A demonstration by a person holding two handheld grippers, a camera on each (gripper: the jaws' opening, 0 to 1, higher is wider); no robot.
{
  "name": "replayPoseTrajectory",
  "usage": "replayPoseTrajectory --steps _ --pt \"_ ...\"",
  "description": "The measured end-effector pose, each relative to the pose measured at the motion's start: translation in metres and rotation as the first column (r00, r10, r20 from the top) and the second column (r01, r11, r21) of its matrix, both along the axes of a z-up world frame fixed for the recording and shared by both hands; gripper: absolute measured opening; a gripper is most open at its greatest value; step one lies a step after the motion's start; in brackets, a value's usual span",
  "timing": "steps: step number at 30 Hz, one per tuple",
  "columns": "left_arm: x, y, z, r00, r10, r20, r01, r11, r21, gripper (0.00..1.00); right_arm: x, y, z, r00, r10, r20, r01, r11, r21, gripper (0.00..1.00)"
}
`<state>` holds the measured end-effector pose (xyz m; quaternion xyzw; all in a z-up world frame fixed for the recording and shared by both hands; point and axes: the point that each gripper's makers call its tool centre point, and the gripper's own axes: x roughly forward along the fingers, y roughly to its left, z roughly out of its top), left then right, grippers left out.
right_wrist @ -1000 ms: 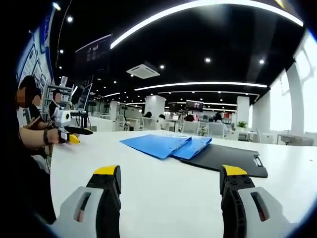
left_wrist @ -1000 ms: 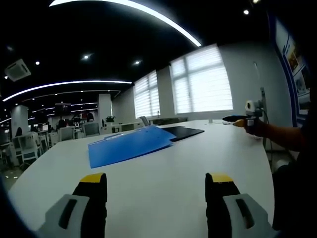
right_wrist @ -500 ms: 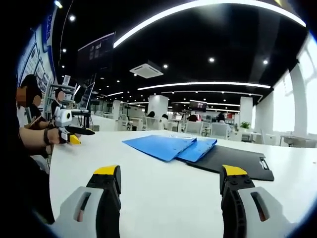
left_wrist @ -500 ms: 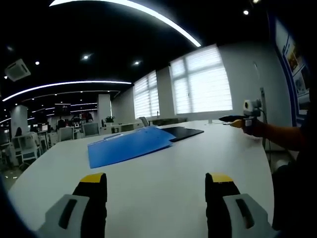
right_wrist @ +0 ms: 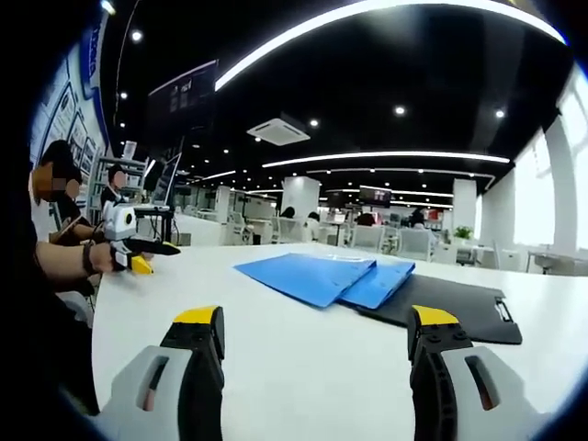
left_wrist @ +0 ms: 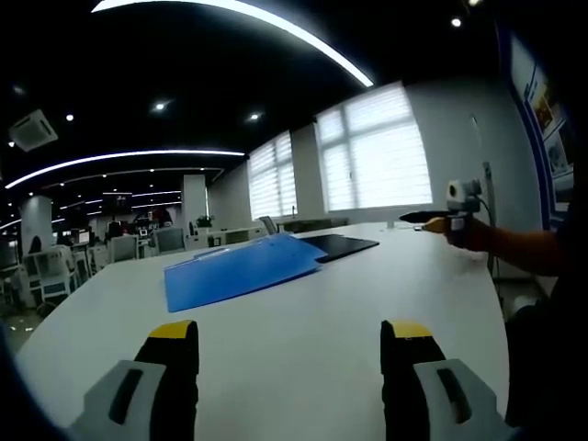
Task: Organize the scattered folders on the table and sort them into different groups
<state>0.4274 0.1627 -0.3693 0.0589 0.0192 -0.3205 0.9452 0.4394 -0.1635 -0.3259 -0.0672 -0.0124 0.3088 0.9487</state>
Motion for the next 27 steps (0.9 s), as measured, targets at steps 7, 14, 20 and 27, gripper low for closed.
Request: replayPoseTrajectory --steps 7,14,20,27 --pt "0.0 0.0 0.0 1.0 -0.001 0.0 0.001 1.0 0.003 0.82 0.004 0.007 0.002 1.0 0.008 0.001 -0.008 1.0 -0.003 0.8" --pt "0.0 0.0 0.0 1.0 -0.002 0.001 0.002 1.0 0.003 0.82 0.01 0.015 0.003 1.0 0.02 -0.003 -0.019 1.0 0.006 0.8" --pt "0.0 0.0 -0.001 1.0 -0.003 0.0 0.003 1.0 0.004 0.82 0.014 0.021 0.009 0.999 0.036 -0.003 -0.035 0.999 0.033 0.8" --pt "0.001 0.0 -0.001 1.0 -0.003 -0.001 0.003 1.0 0.005 0.82 0.021 0.029 0.016 0.998 0.057 -0.012 -0.056 0.997 0.048 0.8"
